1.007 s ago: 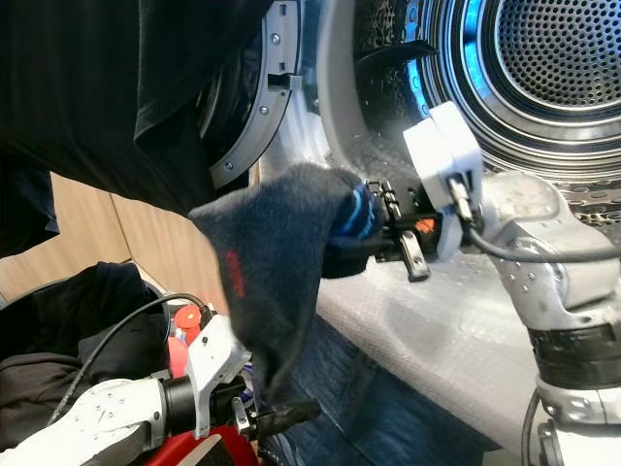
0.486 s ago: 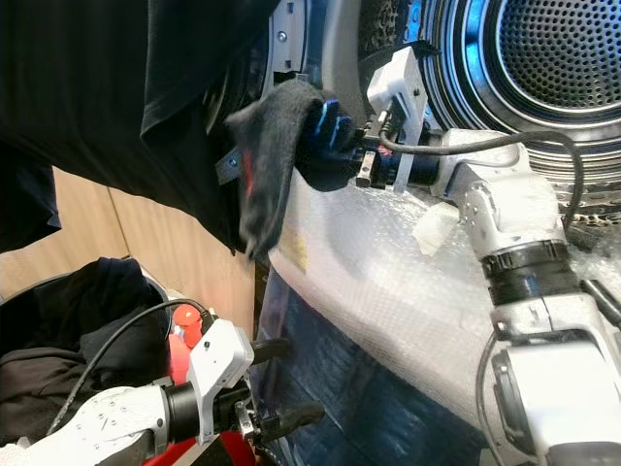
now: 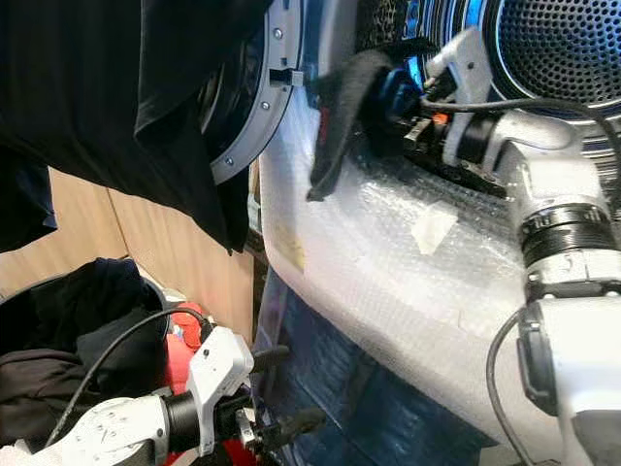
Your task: Clothes washing
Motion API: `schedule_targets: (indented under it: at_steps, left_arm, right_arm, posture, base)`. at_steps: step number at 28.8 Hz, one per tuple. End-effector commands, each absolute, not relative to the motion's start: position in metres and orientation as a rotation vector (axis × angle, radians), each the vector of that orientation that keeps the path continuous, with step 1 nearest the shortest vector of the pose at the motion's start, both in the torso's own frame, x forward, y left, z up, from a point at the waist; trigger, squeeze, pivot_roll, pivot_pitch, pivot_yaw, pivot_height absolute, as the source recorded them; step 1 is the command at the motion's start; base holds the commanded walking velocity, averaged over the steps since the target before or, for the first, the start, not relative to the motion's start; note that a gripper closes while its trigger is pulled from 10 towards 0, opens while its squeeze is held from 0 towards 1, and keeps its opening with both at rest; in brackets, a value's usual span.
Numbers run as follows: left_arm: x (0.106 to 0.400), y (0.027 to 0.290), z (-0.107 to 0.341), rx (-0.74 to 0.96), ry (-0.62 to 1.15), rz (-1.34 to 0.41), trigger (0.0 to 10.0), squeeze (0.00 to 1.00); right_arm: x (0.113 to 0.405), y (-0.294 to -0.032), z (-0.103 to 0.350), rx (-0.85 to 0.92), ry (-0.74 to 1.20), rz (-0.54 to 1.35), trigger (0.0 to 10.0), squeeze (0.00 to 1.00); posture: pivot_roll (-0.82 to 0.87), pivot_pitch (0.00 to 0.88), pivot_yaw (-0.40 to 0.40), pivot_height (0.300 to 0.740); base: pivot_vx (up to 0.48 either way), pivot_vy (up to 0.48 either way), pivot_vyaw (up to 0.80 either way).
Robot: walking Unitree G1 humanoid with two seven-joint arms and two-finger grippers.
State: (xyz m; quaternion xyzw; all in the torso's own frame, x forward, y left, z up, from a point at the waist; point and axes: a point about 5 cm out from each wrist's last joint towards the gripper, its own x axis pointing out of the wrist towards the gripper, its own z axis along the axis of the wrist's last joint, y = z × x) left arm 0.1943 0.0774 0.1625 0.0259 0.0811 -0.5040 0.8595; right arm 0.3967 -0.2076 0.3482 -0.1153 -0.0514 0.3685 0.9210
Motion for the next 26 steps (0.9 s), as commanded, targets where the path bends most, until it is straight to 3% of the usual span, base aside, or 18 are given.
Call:
schedule_targets:
  at_steps: [1, 13, 18, 26]
  left_arm:
    - [0.189, 0.074, 0.168, 0.048, 0.152, -1.079, 10.0, 0.00]
    - [0.187, 0.070, 0.170, 0.034, 0.152, -1.072, 10.0, 0.00]
    - [0.183, 0.069, 0.170, 0.024, 0.157, -1.055, 10.0, 0.00]
    - [0.182, 0.069, 0.171, 0.023, 0.160, -1.052, 10.0, 0.00]
  right_arm:
    - [0.398, -0.211, 0.368, -0.217, -0.147, 0.663, 10.0, 0.00]
    - [0.412, -0.197, 0.397, -0.002, -0.153, 0.253, 10.0, 0.00]
    - [0.415, -0.210, 0.389, -0.103, -0.075, -0.011, 10.0, 0.00]
    - [0.415, -0.210, 0.388, -0.103, -0.062, -0.046, 10.0, 0.00]
  posture:
    - [0.08, 0.000, -0.117, 0.740]
    - [0.08, 0.000, -0.117, 0.740]
    - [0.09, 0.000, -0.132, 0.740]
    - [0.09, 0.000, -0.132, 0.740]
  base:
    - [0.000, 0.000, 0.00]
    - [0.000, 0.000, 0.00]
    - [0.000, 0.000, 0.00]
    - [0.000, 0.000, 0.00]
